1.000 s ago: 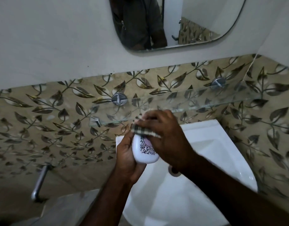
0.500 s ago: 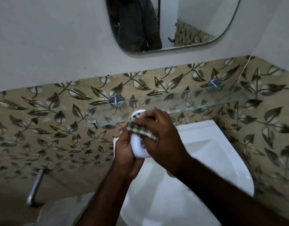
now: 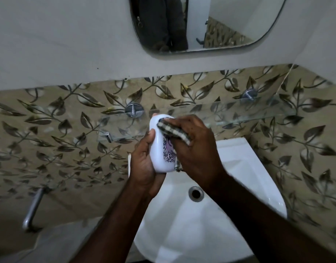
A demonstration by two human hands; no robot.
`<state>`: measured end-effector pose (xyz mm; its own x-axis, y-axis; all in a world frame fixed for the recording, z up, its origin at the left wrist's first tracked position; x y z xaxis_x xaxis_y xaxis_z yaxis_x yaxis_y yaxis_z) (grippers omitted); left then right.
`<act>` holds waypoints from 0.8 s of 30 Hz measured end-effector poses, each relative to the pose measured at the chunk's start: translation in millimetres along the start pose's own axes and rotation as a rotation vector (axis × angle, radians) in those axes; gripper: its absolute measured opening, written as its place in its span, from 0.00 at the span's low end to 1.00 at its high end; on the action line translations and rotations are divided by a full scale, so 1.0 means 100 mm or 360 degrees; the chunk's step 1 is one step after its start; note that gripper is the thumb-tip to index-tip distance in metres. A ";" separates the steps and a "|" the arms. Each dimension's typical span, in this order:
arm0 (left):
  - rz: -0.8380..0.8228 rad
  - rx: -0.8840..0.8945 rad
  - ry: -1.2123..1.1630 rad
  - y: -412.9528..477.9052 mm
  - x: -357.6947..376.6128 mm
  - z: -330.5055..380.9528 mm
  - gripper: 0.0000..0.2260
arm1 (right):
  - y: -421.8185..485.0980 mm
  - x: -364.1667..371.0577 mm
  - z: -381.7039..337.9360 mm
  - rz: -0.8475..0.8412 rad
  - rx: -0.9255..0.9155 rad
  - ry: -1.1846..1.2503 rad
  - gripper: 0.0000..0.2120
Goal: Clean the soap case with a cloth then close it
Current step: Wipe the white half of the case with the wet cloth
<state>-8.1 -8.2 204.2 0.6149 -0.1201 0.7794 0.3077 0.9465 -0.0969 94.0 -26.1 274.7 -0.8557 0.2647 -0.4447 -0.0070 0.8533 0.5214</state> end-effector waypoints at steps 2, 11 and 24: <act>0.0037 -0.0019 0.0027 -0.01 0.00 -0.01 0.23 | -0.14 -0.05 0.10 0.0048 0.0100 -0.0011 0.21; 0.0051 -0.0036 -0.0066 -0.03 -0.01 0.04 0.22 | -0.11 0.08 -0.17 -0.0120 -0.0098 -0.0119 0.19; 0.0056 0.0011 0.0004 -0.15 -0.08 0.02 0.20 | -0.12 0.08 -0.37 -0.0139 -0.0135 -0.0168 0.16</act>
<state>-19.3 -21.3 200.5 0.6272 -0.0877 0.7739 0.2811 0.9521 -0.1199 67.7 -51.1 291.7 -0.7906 0.2409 -0.5630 -0.1266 0.8352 0.5351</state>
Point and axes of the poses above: each hand's wrist, its own y-axis towards the middle knuckle, its own x-axis out of the palm, z = x × y, the point moved 6 cm from there along y, towards the middle knuckle, and after that the axes turned 4 degrees about -z, right-handed, at the moved point
